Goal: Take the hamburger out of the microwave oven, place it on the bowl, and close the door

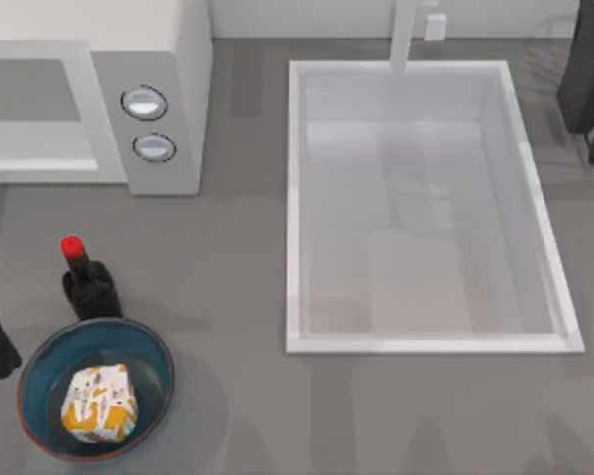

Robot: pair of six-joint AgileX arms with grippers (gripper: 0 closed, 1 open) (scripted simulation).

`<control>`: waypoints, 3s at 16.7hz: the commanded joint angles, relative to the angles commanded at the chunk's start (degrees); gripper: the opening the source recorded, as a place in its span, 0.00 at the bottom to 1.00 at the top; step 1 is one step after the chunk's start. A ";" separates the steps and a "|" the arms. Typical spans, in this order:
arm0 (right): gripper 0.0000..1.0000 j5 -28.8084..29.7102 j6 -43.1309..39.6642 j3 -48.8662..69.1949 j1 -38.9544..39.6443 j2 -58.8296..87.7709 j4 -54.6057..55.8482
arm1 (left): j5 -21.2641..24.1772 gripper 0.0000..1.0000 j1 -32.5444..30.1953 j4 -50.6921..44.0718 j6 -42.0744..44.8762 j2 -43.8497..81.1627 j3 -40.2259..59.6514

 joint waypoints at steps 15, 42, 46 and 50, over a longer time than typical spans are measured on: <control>1.00 0.00 0.00 0.00 0.00 0.00 0.00 | 0.00 0.00 0.00 0.00 0.00 0.00 0.00; 1.00 0.00 0.00 0.00 0.00 0.00 0.00 | -8.56 0.00 -8.65 -17.17 -0.21 -10.79 6.14; 1.00 0.00 0.00 0.00 0.00 0.00 0.00 | -9.51 0.00 -9.60 -17.28 -0.21 -10.59 6.44; 1.00 0.00 0.00 0.00 0.00 0.00 0.00 | -11.58 0.00 -11.65 -17.67 -0.27 -10.97 6.35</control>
